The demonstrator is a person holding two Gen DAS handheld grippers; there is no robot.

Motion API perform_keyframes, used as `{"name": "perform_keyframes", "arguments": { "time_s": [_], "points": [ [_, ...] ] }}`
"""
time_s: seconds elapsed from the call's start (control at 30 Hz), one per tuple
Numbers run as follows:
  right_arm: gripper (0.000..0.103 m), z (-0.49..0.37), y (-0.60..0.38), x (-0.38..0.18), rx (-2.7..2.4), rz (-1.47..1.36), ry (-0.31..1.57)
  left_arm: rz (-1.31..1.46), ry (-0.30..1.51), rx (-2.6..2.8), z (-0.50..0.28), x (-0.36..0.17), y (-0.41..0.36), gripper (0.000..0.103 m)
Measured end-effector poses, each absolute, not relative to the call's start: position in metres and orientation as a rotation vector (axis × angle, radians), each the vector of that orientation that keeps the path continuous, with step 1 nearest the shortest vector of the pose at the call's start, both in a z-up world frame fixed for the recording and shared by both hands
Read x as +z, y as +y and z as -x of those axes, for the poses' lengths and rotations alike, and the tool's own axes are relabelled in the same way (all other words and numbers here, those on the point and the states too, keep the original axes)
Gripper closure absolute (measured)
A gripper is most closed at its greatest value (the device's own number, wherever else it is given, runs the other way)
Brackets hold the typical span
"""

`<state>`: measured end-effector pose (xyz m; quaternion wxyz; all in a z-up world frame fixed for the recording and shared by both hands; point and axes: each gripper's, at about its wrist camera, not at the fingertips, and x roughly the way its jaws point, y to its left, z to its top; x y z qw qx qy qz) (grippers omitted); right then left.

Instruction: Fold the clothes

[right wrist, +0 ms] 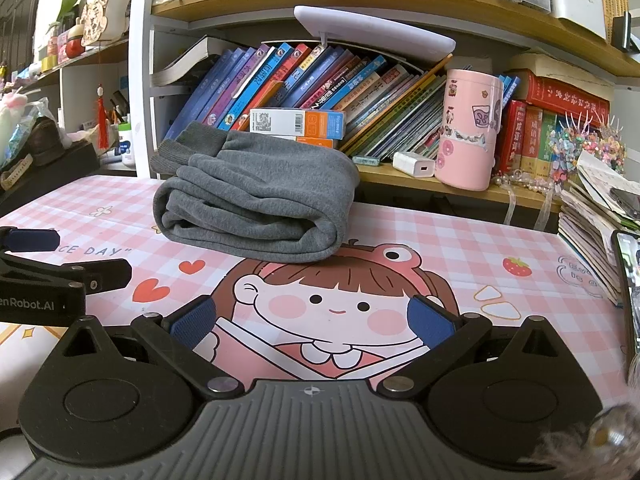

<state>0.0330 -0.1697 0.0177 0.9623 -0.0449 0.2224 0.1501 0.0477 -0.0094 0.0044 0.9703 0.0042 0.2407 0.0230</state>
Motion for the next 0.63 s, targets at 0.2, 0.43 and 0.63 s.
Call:
{"name": "perform_keyframes", "arguments": {
  "time_s": [0.2,0.43,0.63],
  "points": [
    [0.000,-0.0332,-0.1700,0.0178,0.308,0.093,0.452,-0.008,0.487,0.041,-0.0482,0.0040,-0.0090,0.000],
    [0.000,-0.0330,-0.1692,0.0175,0.312,0.095,0.452,-0.006,0.482,0.027,-0.0479,0.0044,-0.0091,0.000],
    [0.000,-0.0331,-0.1691,0.0175,0.315,0.096,0.455,0.019,0.494,0.028,-0.0492,0.0032,-0.0057,0.000]
  ]
}}
